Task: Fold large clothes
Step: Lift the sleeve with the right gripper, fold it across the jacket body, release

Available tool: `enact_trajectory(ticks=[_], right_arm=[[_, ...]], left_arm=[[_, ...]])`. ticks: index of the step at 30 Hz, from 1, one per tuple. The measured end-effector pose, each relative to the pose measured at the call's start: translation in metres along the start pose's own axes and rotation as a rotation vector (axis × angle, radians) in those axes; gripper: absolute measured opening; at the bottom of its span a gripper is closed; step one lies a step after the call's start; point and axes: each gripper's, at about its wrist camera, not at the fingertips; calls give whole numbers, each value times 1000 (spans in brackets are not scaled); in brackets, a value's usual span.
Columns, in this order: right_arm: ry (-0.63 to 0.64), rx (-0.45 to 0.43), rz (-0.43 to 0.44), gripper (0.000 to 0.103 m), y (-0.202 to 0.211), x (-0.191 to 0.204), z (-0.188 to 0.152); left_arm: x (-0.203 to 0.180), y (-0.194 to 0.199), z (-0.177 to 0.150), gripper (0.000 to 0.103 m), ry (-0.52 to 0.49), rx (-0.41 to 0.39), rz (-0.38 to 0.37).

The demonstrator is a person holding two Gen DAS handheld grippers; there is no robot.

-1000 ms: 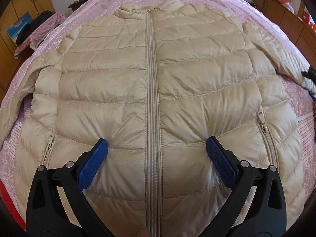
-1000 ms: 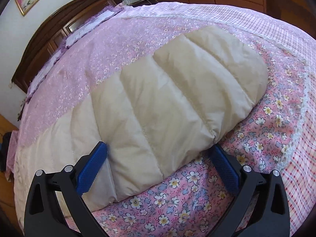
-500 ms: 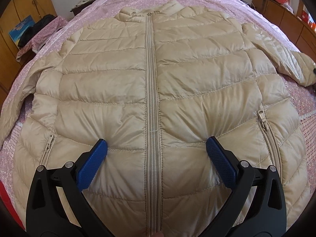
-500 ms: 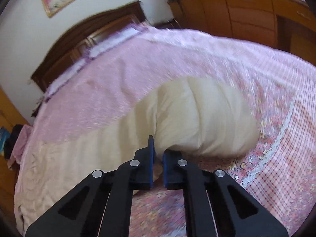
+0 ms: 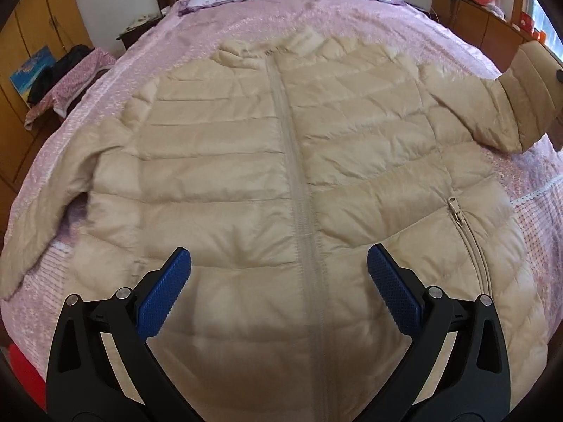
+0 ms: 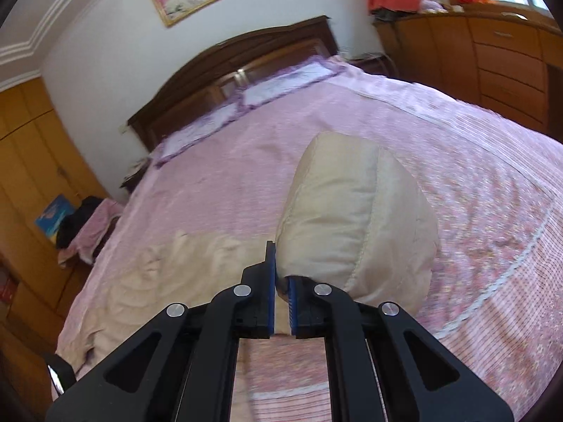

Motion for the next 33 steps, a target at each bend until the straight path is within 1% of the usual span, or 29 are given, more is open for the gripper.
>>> enact_trajectory(ticks=[3, 6, 9, 11, 13, 17, 23, 25, 29, 33], right_arm=[[12, 17, 48, 7, 0, 26, 1], [22, 42, 112, 7, -4, 57, 1], [41, 84, 151, 7, -15, 90, -8], [63, 110, 170, 7, -24, 115, -18], [78, 129, 182, 7, -30, 130, -27], [129, 170, 217, 7, -46, 172, -41], [224, 188, 245, 7, -63, 229, -52], [240, 201, 249, 7, -73, 242, -58], [256, 268, 259, 7, -107, 267, -83], [283, 328, 251, 7, -139, 285, -111]], left_arm=[[21, 11, -1, 100, 29, -11, -14], [39, 18, -1, 100, 23, -28, -8], [59, 22, -3, 100, 33, -38, 20], [75, 23, -4, 100, 62, -34, 27], [95, 25, -5, 100, 96, -36, 31], [126, 29, -9, 100, 138, -47, 60], [163, 27, -17, 100, 218, -41, 68], [171, 26, -20, 100, 235, -39, 74], [186, 21, -24, 100, 264, -34, 82], [195, 19, -28, 100, 276, -30, 93]])
Point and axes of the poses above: each gripper's, at about its wrist camera, not at the fingertips, and y roughly against the way its jaws point, x to its left, z to its top
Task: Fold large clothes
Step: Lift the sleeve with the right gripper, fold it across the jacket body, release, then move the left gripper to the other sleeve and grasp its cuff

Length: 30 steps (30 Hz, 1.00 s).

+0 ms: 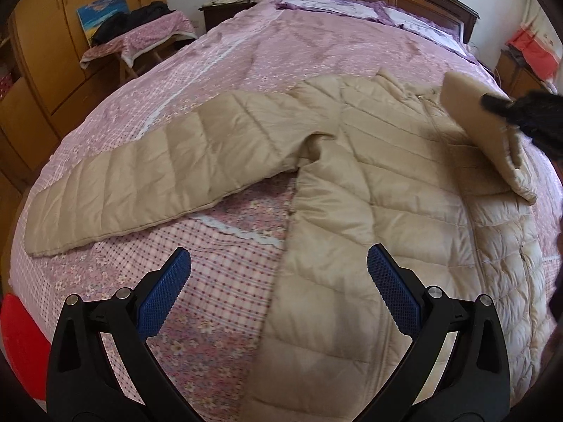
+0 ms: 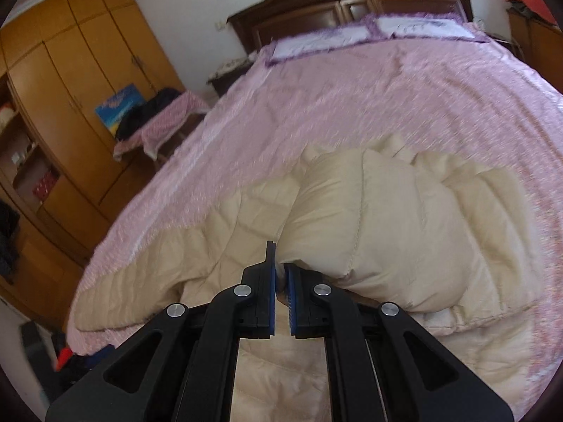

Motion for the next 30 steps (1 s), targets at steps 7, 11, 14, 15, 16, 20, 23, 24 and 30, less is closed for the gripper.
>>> enact_trajectory(ticks=[7, 11, 14, 15, 16, 20, 23, 24, 30], right_arm=[[-18, 119, 10, 8, -62, 5, -24], [-24, 147, 10, 14, -75, 3, -30], [-15, 159, 18, 41, -79, 3, -35], [-11, 158, 20, 53, -79, 5, -34], [-4, 156, 24, 62, -78, 7, -35], [7, 152, 45, 71, -72, 16, -35], [21, 140, 65, 77, -59, 22, -34], [26, 137, 65, 79, -53, 22, -35], [10, 93, 26, 84, -8, 8, -43]], left_arm=[[12, -4, 0, 100, 11, 0, 10], [17, -5, -1, 100, 33, -12, -4], [17, -6, -1, 100, 41, -9, -4], [16, -6, -2, 100, 40, -9, -4], [16, -6, -2, 100, 39, -8, -4], [12, -4, -2, 100, 28, -9, -1], [6, -2, 0, 100, 5, -14, 4], [4, -1, 1, 100, -2, -15, 4], [-14, 10, 9, 100, -30, -8, -96]])
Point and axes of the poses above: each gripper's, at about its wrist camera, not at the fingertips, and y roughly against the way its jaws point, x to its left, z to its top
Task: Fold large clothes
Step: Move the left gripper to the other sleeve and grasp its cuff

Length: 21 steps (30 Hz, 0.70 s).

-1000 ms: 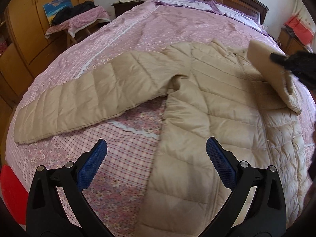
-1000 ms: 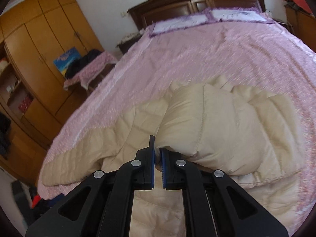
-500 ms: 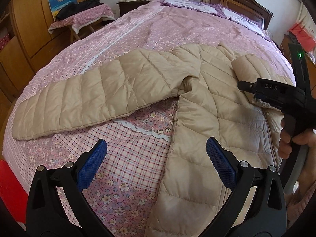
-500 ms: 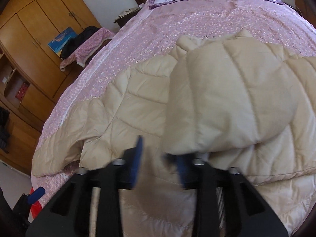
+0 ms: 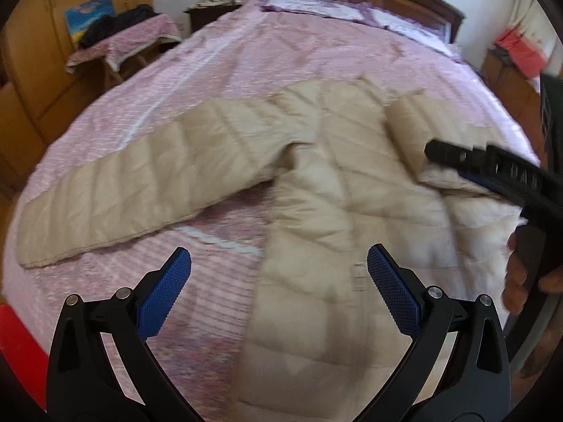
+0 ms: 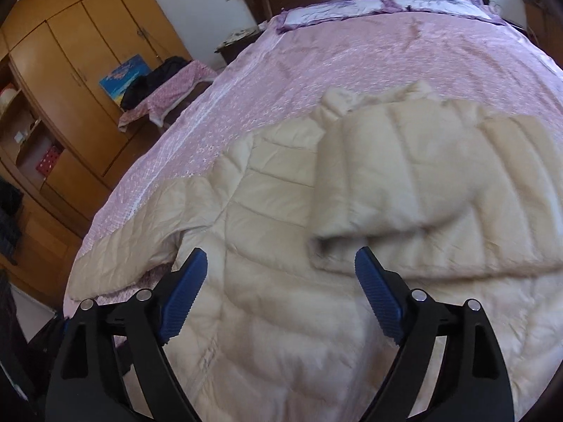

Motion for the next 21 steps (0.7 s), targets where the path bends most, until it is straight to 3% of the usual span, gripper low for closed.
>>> enact_trajectory(ticks=[4, 8, 15, 21], right_arm=[[-24, -32, -43, 84, 31, -20, -5], [-62, -70, -146, 85, 63, -50, -7], [-151, -113, -259, 85, 86, -98, -11], [-256, -125, -288, 85, 90, -143, -22]], left_arm=[[-22, 5, 9, 100, -50, -12, -34], [-54, 5, 19, 100, -90, -26, -84], [-128, -16, 44, 100, -189, -15, -189], [-182, -33, 55, 100, -285, -61, -174]])
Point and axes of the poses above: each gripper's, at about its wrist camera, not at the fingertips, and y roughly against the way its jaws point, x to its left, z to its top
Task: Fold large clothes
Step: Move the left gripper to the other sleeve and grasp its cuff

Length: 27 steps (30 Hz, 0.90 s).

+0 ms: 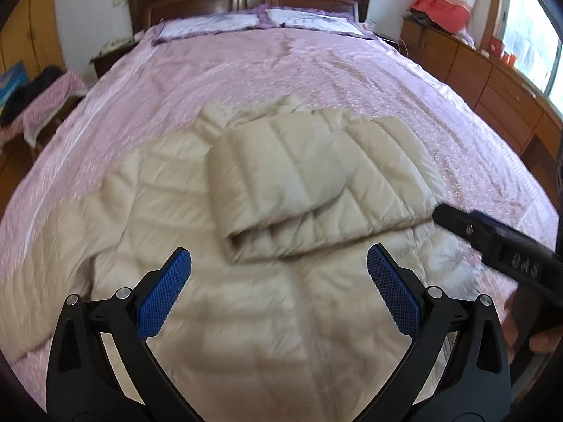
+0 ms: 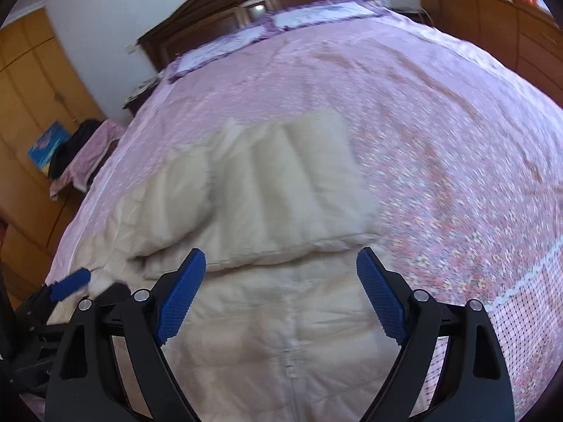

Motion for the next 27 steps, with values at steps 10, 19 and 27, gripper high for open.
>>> enact_trajectory(ticks=[10, 19, 27], right_arm=[[-75, 9, -10, 85, -3, -37, -7], [-87, 13, 6, 85, -2, -39, -10], [-59, -9, -1, 85, -6, -30, 3]], left_arm=[[-56, -44, 26, 85, -178, -41, 105], [-51, -62, 40, 13, -172, -26, 95], [20, 0, 51, 11, 13, -133, 45]])
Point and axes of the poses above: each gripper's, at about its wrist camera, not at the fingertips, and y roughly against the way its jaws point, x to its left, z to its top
